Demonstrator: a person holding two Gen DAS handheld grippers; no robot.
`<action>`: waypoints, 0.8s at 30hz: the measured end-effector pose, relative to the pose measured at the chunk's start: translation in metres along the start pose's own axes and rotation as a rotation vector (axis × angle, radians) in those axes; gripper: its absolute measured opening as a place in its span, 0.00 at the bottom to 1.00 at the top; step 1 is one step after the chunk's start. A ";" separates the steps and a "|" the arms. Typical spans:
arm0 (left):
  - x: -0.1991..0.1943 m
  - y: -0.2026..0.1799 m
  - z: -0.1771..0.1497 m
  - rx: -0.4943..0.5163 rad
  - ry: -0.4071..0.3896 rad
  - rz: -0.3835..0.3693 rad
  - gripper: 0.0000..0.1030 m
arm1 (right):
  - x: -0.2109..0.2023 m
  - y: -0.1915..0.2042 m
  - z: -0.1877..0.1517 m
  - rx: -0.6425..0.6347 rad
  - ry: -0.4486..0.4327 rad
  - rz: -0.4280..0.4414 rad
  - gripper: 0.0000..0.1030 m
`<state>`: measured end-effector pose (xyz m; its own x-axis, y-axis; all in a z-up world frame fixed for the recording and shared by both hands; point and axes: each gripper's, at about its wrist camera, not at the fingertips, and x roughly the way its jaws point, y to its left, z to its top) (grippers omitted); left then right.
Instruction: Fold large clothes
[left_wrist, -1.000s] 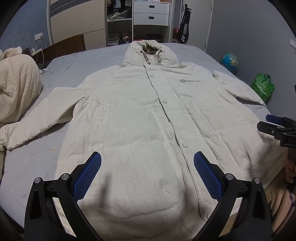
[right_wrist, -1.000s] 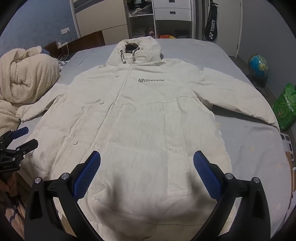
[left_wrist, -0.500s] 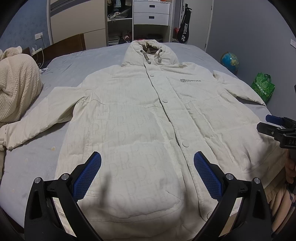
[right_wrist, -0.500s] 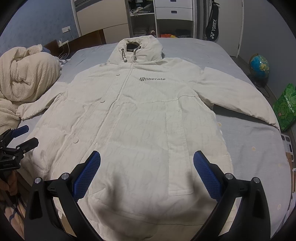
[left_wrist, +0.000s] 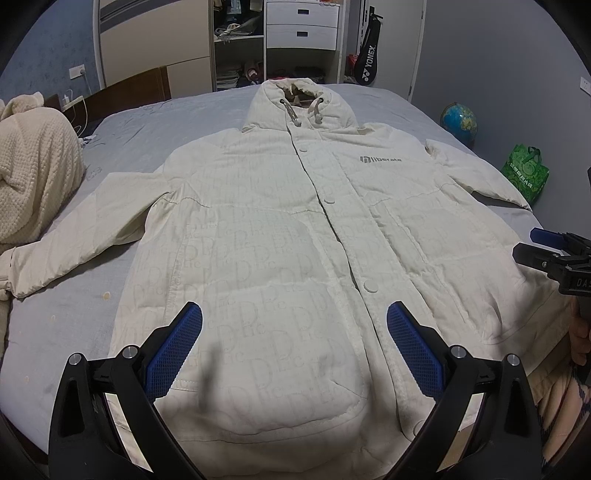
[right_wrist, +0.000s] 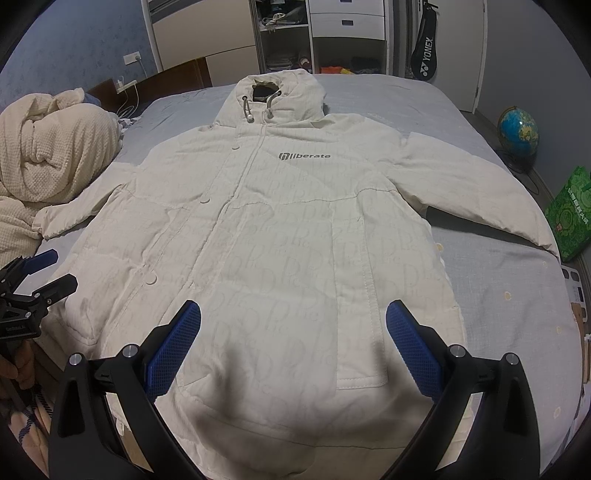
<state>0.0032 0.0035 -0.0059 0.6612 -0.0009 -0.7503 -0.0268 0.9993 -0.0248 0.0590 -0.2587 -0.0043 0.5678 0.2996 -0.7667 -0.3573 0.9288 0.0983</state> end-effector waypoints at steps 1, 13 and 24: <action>0.000 0.000 0.000 0.000 -0.001 -0.001 0.94 | 0.000 0.000 0.000 0.000 0.000 0.000 0.93; 0.001 0.001 -0.001 -0.001 -0.001 -0.001 0.94 | 0.000 0.000 0.000 0.000 0.001 0.000 0.93; 0.002 0.001 -0.001 0.000 0.001 0.000 0.94 | 0.000 -0.001 0.000 0.001 0.003 0.000 0.93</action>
<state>0.0034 0.0045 -0.0077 0.6602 -0.0008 -0.7511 -0.0269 0.9993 -0.0247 0.0595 -0.2591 -0.0041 0.5657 0.2992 -0.7684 -0.3570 0.9289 0.0988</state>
